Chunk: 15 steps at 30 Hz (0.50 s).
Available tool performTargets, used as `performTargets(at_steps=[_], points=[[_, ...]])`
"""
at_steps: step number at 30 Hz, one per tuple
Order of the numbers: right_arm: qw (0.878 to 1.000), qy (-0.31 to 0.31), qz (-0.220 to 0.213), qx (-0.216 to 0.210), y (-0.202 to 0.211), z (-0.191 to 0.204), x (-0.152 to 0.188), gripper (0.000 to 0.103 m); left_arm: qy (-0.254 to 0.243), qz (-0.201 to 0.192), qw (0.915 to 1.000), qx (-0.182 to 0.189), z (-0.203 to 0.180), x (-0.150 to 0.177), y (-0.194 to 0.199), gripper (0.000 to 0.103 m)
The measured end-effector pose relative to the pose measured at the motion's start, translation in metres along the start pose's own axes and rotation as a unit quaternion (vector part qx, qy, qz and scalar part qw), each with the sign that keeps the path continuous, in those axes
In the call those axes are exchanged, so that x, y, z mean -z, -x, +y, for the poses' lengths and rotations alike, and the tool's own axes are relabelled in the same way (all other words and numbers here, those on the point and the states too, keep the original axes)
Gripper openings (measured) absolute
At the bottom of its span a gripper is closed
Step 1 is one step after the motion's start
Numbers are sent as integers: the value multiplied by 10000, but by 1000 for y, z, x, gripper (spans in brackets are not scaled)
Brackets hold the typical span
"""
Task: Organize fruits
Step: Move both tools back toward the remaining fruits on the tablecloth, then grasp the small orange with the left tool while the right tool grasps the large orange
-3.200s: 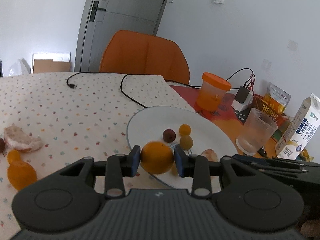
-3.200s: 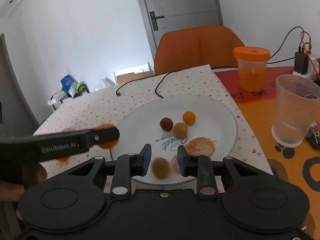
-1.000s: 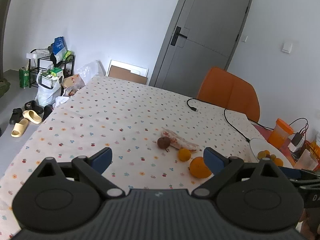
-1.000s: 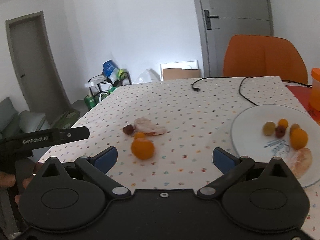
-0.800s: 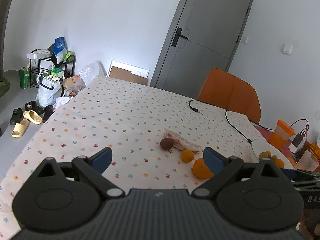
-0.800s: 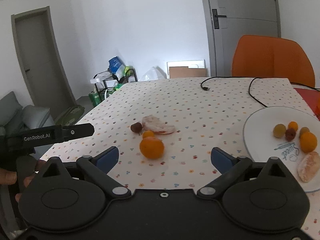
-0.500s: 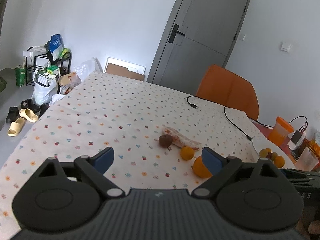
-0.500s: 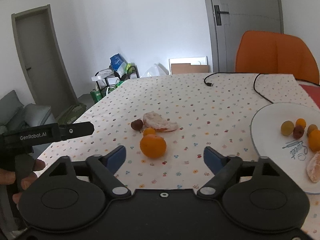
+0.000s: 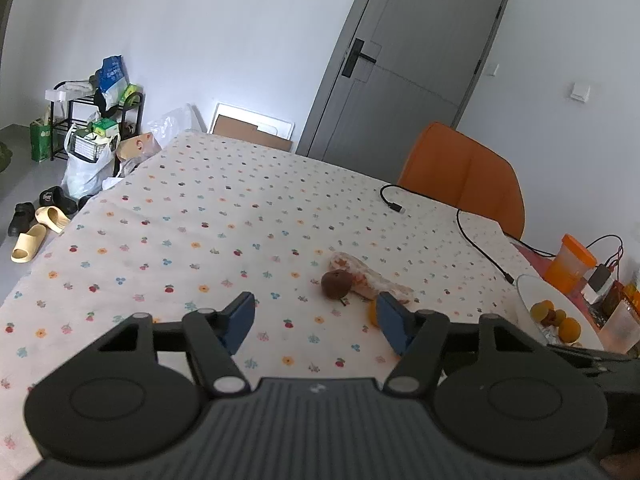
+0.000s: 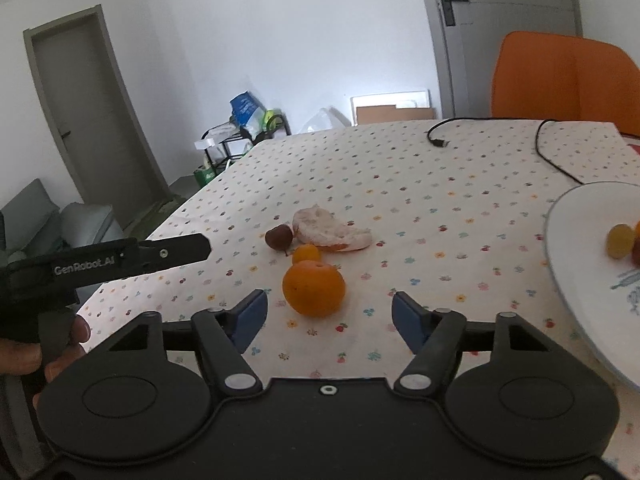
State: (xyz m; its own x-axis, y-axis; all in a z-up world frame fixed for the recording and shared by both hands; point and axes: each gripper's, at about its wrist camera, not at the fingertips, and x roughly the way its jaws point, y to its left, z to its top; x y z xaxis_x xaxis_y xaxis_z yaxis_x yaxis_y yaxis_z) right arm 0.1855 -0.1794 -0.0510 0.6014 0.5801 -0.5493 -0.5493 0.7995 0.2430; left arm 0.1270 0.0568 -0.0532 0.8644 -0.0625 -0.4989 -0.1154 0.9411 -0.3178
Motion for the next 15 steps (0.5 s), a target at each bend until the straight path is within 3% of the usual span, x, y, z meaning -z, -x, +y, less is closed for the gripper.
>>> performTargets(at_steps=[10, 12, 14, 15], points=[[9999, 17, 79, -113, -24, 2, -8, 64, -30, 160, 9999, 27, 2, -1, -13, 64], [9998, 44, 85, -162, -28, 2, -7, 58, -16, 203, 9998, 67, 1, -1, -15, 64], [9997, 93, 110, -199, -33, 1, -6, 40, -62, 218, 9997, 78, -2, -1, -16, 64], [9996, 38, 88, -257, -33, -1, -6, 40, -97, 216, 9997, 81, -4, -1, -17, 64]])
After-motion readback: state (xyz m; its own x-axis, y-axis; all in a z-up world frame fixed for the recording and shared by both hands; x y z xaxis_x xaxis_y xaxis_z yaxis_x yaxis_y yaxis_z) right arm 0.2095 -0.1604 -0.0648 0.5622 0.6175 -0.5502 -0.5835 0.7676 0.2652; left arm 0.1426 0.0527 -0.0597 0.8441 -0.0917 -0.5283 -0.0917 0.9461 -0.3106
